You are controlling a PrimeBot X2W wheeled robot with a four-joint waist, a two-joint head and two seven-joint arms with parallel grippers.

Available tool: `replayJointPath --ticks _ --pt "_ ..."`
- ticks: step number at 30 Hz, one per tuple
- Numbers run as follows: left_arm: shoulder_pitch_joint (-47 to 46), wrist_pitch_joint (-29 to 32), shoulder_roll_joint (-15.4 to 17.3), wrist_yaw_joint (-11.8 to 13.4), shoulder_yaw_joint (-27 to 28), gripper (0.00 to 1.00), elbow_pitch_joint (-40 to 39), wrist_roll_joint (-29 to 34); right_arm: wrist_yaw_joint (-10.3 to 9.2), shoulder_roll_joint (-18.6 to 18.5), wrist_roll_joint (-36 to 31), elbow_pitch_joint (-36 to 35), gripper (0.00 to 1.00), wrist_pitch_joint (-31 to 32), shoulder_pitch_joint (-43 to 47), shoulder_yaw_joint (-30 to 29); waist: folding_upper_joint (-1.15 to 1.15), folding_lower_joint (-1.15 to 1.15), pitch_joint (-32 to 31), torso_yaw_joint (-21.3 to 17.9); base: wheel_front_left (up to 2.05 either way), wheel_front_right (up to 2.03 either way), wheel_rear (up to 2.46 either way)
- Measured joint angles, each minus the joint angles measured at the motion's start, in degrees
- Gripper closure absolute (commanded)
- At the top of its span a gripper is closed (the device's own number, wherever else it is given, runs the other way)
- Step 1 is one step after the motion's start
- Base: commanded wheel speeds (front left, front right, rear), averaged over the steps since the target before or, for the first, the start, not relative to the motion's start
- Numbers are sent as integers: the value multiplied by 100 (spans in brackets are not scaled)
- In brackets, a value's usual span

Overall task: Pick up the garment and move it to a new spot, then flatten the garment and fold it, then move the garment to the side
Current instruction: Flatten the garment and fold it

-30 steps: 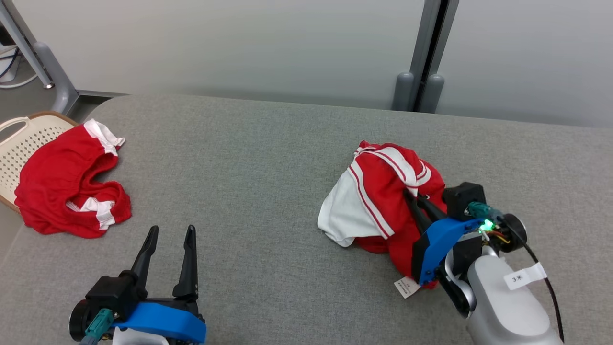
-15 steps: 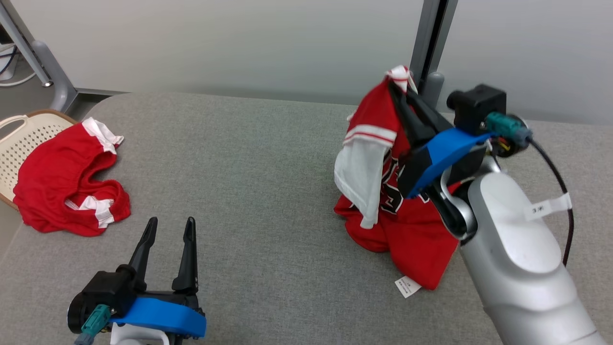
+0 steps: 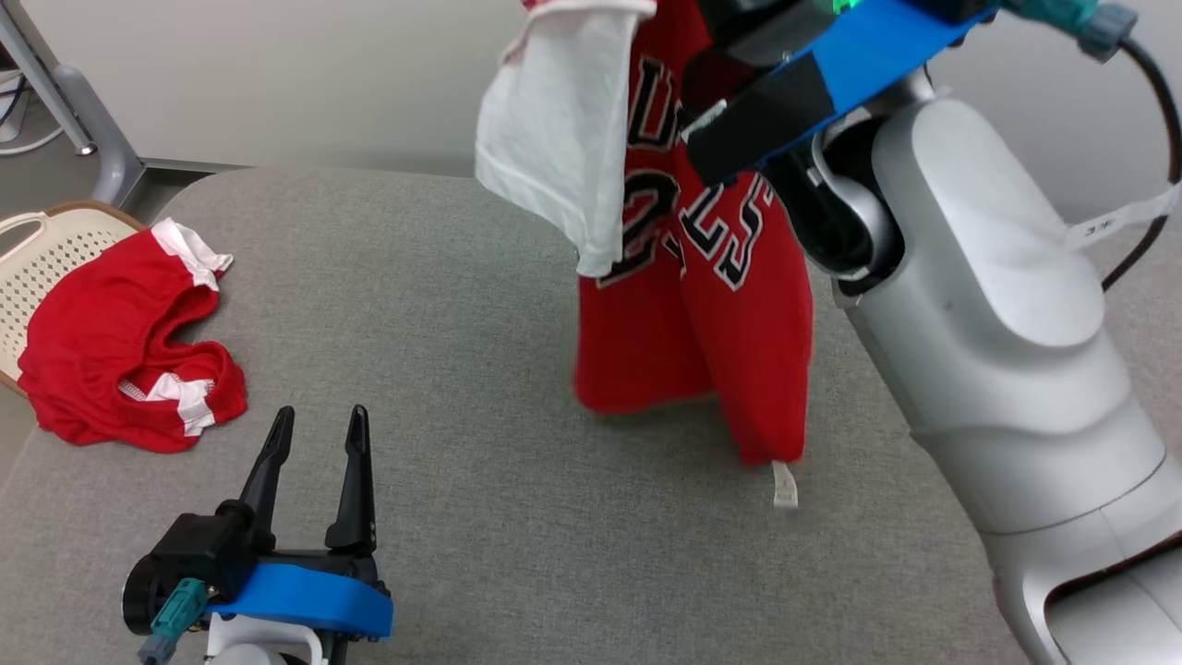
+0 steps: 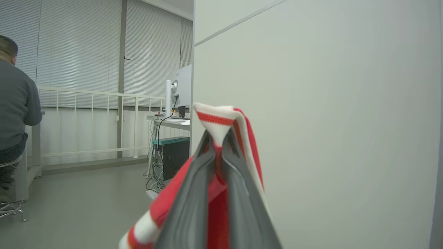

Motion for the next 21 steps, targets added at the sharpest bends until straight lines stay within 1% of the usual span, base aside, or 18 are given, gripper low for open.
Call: replayJointPath --ticks 3,5,8,11,16,21 --pt "1 -1 -12 10 1 0 -7 1 0 1 372 30 100 -250 -347 127 0 0 -11 -38 0 0 0" --pt "1 -1 -14 12 3 0 -20 1 0 3 500 109 100 -423 -473 145 0 0 -3 -74 0 0 0" --pt "-1 -9 -26 14 26 0 -58 2 0 2 500 406 100 -495 -461 77 0 0 30 -133 0 0 0" --pt "-5 -9 -15 14 56 0 -88 4 0 4 256 840 100 -458 -179 -142 0 0 79 -224 0 0 0" --pt "-4 -9 -18 14 79 0 -113 10 0 -25 -600 1616 100 -261 727 -764 0 0 134 -375 0 0 0" --pt "-4 -10 -27 8 64 0 -108 18 0 -398 -1206 2047 100 -226 1704 -1571 0 0 145 -456 0 0 0"
